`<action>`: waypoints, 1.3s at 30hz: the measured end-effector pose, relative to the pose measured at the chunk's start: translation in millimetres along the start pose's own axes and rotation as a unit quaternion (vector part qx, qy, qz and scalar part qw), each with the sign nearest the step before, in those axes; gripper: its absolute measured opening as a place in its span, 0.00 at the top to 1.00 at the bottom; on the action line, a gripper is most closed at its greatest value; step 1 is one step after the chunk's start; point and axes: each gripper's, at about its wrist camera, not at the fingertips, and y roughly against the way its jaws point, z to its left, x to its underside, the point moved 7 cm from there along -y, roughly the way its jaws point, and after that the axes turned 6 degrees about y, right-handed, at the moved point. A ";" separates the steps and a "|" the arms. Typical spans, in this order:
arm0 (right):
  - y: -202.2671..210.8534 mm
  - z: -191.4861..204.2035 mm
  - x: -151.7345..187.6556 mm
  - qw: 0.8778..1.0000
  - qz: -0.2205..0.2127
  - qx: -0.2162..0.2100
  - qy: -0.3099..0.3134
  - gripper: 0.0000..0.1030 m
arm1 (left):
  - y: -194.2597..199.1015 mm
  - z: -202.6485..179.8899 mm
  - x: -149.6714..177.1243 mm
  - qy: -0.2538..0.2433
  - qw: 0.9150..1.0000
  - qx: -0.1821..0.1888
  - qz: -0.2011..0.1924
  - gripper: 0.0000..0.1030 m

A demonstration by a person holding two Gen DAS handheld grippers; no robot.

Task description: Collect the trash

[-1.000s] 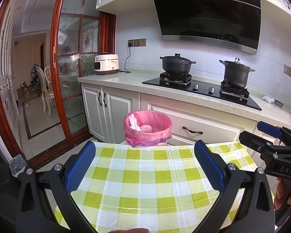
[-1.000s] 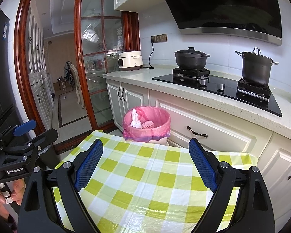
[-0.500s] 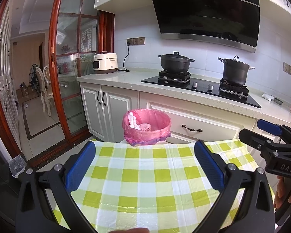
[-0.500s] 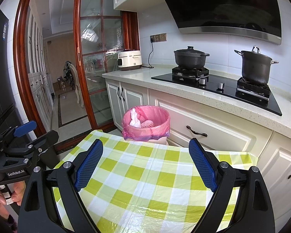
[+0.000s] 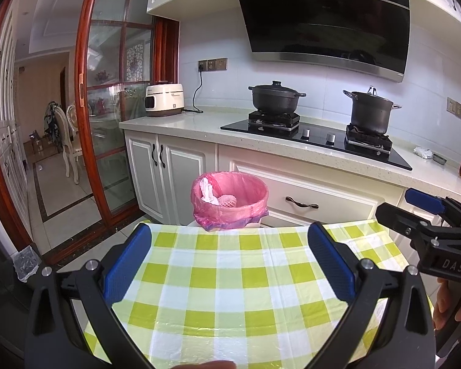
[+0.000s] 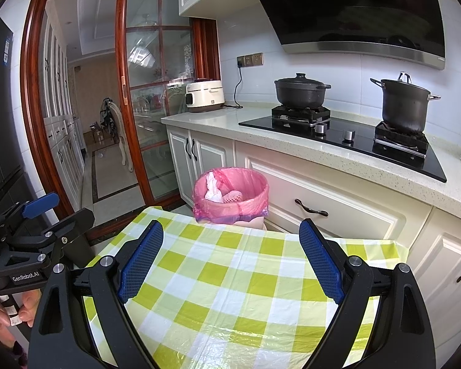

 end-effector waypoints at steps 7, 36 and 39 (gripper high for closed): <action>0.7 -4.1 1.1 1.000 -0.004 0.001 0.000 0.18 | 1.0 -1.4 0.2 0.002 1.000 0.004 0.000 0.04; 7.1 -1.0 -0.6 1.000 -0.009 -0.001 -0.009 0.18 | -0.6 -11.6 4.1 -0.001 1.000 0.013 0.013 0.04; 7.7 -3.0 1.4 1.000 -0.009 0.000 -0.009 0.18 | 0.8 -9.4 5.0 0.006 1.000 0.007 0.009 0.04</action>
